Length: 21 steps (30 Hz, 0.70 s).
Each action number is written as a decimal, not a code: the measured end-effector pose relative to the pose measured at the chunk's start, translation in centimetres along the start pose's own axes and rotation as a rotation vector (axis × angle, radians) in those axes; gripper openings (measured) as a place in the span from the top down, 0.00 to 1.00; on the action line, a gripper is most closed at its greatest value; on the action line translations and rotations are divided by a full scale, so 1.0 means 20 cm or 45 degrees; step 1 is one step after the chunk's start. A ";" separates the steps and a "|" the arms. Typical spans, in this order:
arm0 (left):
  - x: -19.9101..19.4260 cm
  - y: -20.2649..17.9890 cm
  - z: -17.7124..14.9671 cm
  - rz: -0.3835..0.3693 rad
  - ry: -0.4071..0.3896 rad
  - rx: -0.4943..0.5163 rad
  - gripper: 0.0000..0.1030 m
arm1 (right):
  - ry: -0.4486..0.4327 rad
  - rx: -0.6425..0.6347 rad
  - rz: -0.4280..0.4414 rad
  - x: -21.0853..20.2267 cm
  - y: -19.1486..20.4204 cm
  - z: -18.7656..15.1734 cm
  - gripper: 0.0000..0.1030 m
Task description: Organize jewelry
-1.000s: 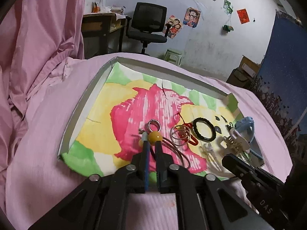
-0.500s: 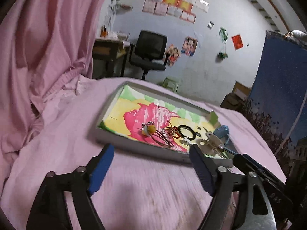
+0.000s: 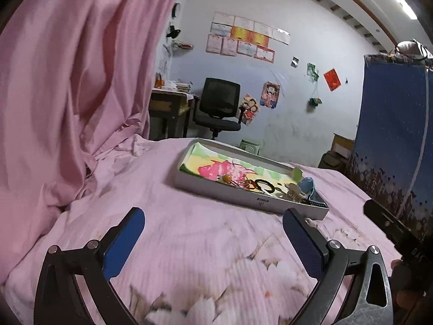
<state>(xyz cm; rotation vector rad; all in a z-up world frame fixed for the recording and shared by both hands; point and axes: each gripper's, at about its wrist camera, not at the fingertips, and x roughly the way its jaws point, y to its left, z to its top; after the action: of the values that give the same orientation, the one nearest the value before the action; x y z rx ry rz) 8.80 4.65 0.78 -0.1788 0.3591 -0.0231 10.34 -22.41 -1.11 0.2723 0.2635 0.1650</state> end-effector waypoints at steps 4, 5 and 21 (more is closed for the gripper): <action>-0.05 0.04 -0.04 0.020 -0.019 -0.002 0.00 | -0.037 -0.019 -0.033 -0.09 0.01 -0.02 0.01; -0.06 0.04 -0.04 0.026 -0.024 0.001 0.00 | -0.039 -0.023 -0.039 -0.10 0.01 -0.02 0.01; -0.08 0.05 -0.07 0.045 -0.036 0.034 0.00 | -0.058 -0.073 -0.039 -0.16 0.04 -0.01 0.01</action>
<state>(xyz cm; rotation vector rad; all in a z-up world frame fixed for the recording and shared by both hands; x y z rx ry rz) 6.74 5.59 -0.03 -0.1464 0.3334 0.0097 7.20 -22.15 -0.41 0.2148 0.2173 0.1359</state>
